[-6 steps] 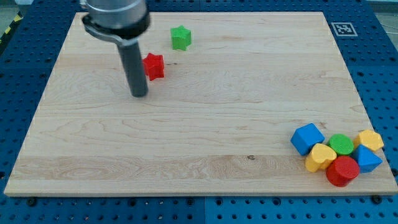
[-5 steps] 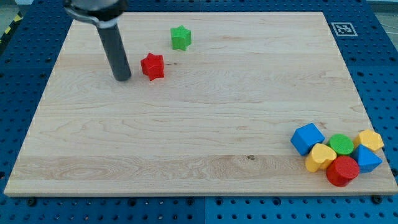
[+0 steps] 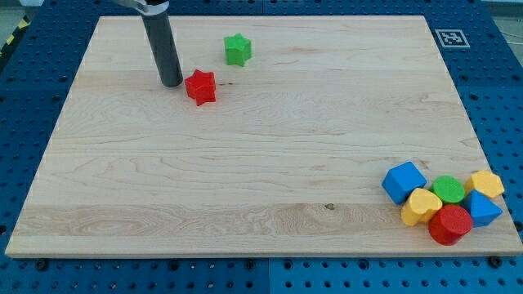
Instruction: Move the red star to the top right side of the blue cube
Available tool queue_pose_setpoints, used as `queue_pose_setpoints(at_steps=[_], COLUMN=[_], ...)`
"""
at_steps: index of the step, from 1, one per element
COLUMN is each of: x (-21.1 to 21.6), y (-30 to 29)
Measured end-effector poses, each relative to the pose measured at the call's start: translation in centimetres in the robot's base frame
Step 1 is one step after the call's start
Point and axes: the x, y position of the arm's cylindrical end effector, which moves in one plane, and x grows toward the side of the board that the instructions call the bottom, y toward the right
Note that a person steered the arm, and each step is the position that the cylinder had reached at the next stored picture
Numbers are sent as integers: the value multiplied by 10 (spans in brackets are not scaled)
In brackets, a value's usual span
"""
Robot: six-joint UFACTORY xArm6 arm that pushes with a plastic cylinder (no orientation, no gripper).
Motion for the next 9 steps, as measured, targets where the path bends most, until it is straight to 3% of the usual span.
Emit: queue_pose_setpoints(at_steps=[3, 5, 7, 9], x=[29, 29, 39, 35], y=[38, 40, 100, 103])
